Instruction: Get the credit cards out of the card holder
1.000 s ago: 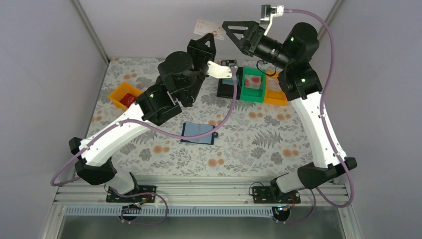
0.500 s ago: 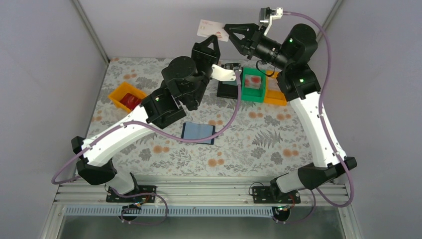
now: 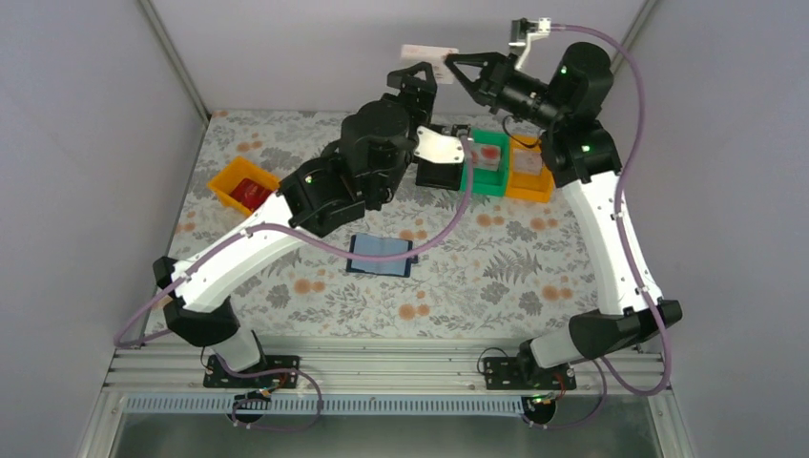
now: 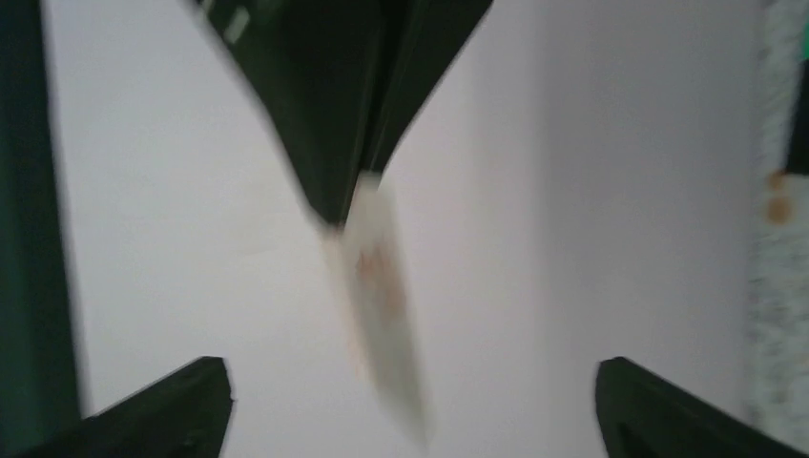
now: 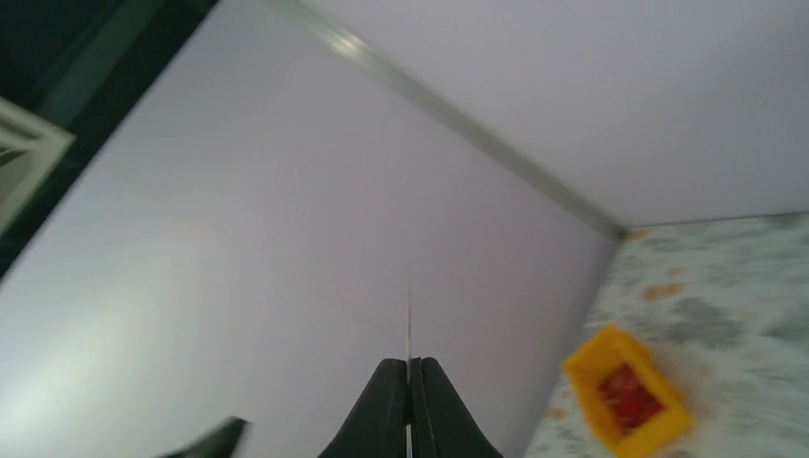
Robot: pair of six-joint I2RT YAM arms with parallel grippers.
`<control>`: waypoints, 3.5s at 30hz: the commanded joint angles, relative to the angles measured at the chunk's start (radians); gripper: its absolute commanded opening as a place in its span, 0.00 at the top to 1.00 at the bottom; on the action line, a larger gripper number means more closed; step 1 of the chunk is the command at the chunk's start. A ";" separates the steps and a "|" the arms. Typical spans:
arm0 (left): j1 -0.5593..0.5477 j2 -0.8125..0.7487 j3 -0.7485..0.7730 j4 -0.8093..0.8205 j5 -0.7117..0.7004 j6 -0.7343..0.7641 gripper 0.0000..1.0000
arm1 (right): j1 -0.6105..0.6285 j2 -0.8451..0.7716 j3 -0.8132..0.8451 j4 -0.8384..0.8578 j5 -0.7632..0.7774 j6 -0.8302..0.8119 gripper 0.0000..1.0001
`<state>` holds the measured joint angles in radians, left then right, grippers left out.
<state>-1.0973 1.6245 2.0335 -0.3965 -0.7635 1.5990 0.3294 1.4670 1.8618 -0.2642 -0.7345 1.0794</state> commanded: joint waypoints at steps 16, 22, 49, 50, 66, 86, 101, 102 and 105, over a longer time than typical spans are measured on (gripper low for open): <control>0.607 -0.141 -0.426 -0.530 0.654 -0.976 0.00 | -0.462 0.075 -0.541 -0.202 0.294 -0.806 0.96; 0.664 -0.143 -0.500 -0.516 0.746 -1.002 0.00 | -0.580 0.162 -0.546 -0.125 0.311 -0.850 0.96; 0.740 -0.003 -0.567 -0.524 0.802 -1.011 0.00 | -0.663 0.565 -0.215 -0.140 0.120 -1.004 0.96; 0.740 0.000 -0.568 -0.524 0.803 -1.010 0.00 | -0.663 0.583 -0.203 -0.158 0.101 -1.015 0.96; 0.741 0.038 -0.559 -0.523 0.801 -1.018 0.00 | -0.663 0.831 0.123 -0.360 -0.012 -1.018 0.96; 0.743 0.048 -0.554 -0.527 0.798 -1.019 0.00 | -0.659 0.916 0.283 -0.376 0.054 -0.962 0.40; 0.741 0.035 -0.583 -0.532 0.857 -1.054 0.00 | -0.618 0.756 0.059 -0.078 -0.014 -0.736 0.17; 0.738 0.032 -0.597 -0.532 0.871 -1.052 0.00 | -0.617 0.725 0.010 0.001 -0.097 -0.673 0.17; 0.734 0.016 -0.650 -0.524 0.911 -1.052 0.00 | -0.608 0.619 -0.149 0.221 -0.160 -0.542 0.18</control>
<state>-0.3607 1.6726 1.4376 -0.9146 0.0727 0.5652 -0.2920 2.2391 1.8381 -0.3504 -0.7147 0.3347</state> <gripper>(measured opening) 0.998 0.824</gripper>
